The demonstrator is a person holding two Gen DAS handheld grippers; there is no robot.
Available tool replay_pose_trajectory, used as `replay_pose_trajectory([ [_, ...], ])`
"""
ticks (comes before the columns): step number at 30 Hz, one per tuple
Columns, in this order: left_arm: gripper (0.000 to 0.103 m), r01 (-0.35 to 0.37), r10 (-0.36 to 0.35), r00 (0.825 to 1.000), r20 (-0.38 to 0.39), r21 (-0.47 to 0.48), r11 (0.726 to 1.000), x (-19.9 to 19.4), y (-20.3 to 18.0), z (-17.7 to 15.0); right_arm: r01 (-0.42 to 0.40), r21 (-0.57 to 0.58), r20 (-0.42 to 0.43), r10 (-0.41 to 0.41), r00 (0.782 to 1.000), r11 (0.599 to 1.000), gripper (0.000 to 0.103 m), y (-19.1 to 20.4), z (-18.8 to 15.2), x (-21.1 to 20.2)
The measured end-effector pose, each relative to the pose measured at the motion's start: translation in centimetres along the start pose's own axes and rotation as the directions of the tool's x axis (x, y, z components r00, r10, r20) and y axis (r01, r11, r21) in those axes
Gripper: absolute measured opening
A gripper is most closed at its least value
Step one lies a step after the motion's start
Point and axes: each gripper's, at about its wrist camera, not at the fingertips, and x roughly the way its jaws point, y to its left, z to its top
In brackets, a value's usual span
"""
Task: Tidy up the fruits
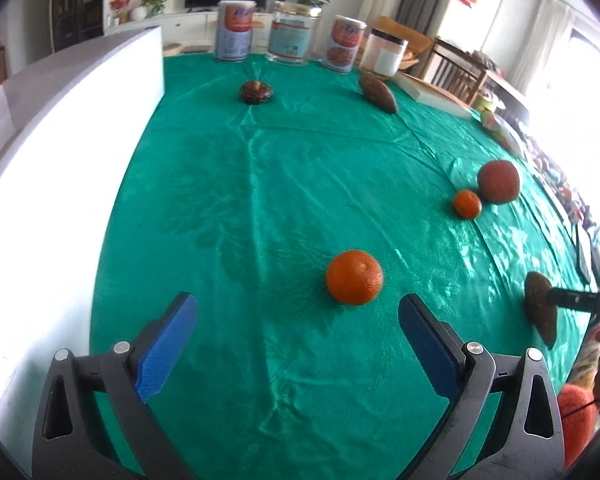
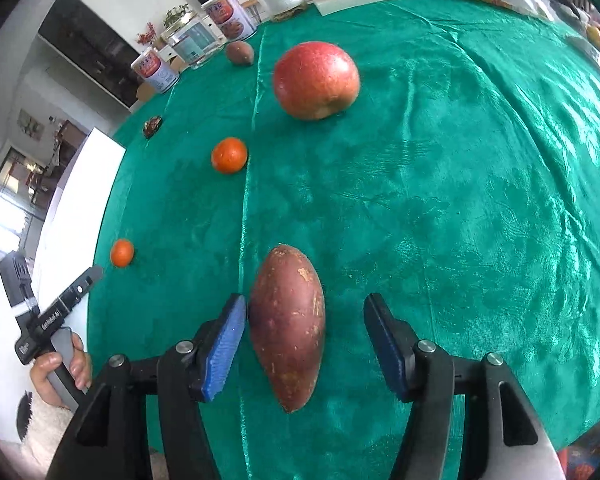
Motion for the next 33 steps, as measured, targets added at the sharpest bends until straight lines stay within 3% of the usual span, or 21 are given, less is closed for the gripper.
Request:
replay_pose_trajectory([
  [2, 0.1, -0.023, 0.023, 1.0, 0.006, 0.085, 0.996, 0.5, -1.8, 0.3, -0.028, 0.037, 0.006, 0.028, 1.0, 0.999, 0.061, -0.4, 0.1, -0.5],
  [5, 0.097, -0.068, 0.07, 0.998, -0.01, 0.153, 0.986, 2.1, -3.5, 0.7, -0.011, -0.002, -0.009, 0.011, 1.0, 1.0, 0.062, 0.6, 0.1, -0.7],
  [6, 0.084, -0.072, 0.077, 0.997, -0.027, 0.159, 0.985, 2.7, -3.7, 0.7, 0.002, -0.024, -0.024, -0.003, 1.0, 1.0, 0.062, 1.1, 0.0, -0.5],
  [8, 0.068, -0.07, 0.082, 0.995, -0.065, 0.166, 0.984, 3.7, -4.0, 0.7, 0.044, -0.061, -0.047, -0.046, 0.998, 0.997, 0.062, 1.8, -0.2, 0.2],
  [10, 0.065, -0.088, 0.097, 0.995, -0.04, 0.174, 0.981, 3.8, -4.2, 0.8, 0.08, -0.083, -0.06, -0.085, 0.995, 0.993, 0.062, 2.2, -0.3, 1.3],
  [12, 0.032, -0.079, 0.086, 0.996, -0.031, 0.169, 0.982, 3.4, -4.2, 0.8, 0.108, -0.097, -0.019, -0.11, 0.994, 0.989, 0.06, 2.5, -0.3, 1.4],
  [13, 0.032, -0.083, 0.09, 0.995, -0.034, 0.163, 0.983, 3.2, -4.2, 0.8, 0.134, -0.098, -0.017, -0.136, 0.991, 0.986, 0.054, 2.5, -0.3, 1.4],
  [14, 0.031, -0.078, 0.084, 0.996, -0.031, 0.152, 0.985, 2.9, -4.0, 0.8, 0.149, -0.094, -0.01, -0.15, 0.989, 0.984, 0.041, 2.6, -0.3, 1.4],
  [16, 0.031, -0.047, 0.051, 0.998, -0.028, 0.115, 0.992, 1.6, -3.6, 0.6, 0.123, -0.072, -0.009, -0.124, 0.992, 0.99, 0.041, 2.5, -0.7, 0.9],
  [20, 0.031, 0.081, -0.081, 0.996, -0.048, -0.004, 0.997, -1.9, -2.6, -0.6, 0.024, -0.053, 0.012, -0.023, 1.0, 0.998, 0.041, 3.5, -1.6, -1.0],
  [24, 0.031, 0.204, -0.211, 0.976, -0.051, -0.106, 0.973, -6.4, -1.7, -1.7, -0.115, -0.07, 0.029, 0.117, 0.993, 0.991, 0.041, 6.6, -1.7, -3.3],
  [27, 0.031, 0.271, -0.276, 0.961, -0.004, -0.169, 0.948, -11.0, -0.1, -1.7, -0.206, -0.111, 0.022, 0.209, 0.978, 0.972, 0.041, 10.4, -1.5, -4.4],
  [30, 0.031, 0.316, -0.308, 0.949, 0.07, -0.218, 0.923, -15.7, 2.3, -0.8, -0.282, -0.163, -0.004, 0.285, 0.959, 0.945, 0.041, 14.6, -1.5, -4.8],
  [33, 0.031, 0.302, -0.278, 0.952, 0.125, -0.26, 0.917, -19.3, 5.6, 0.3, -0.339, -0.209, -0.038, 0.339, 0.94, 0.917, 0.041, 19.0, -1.4, -4.5],
])
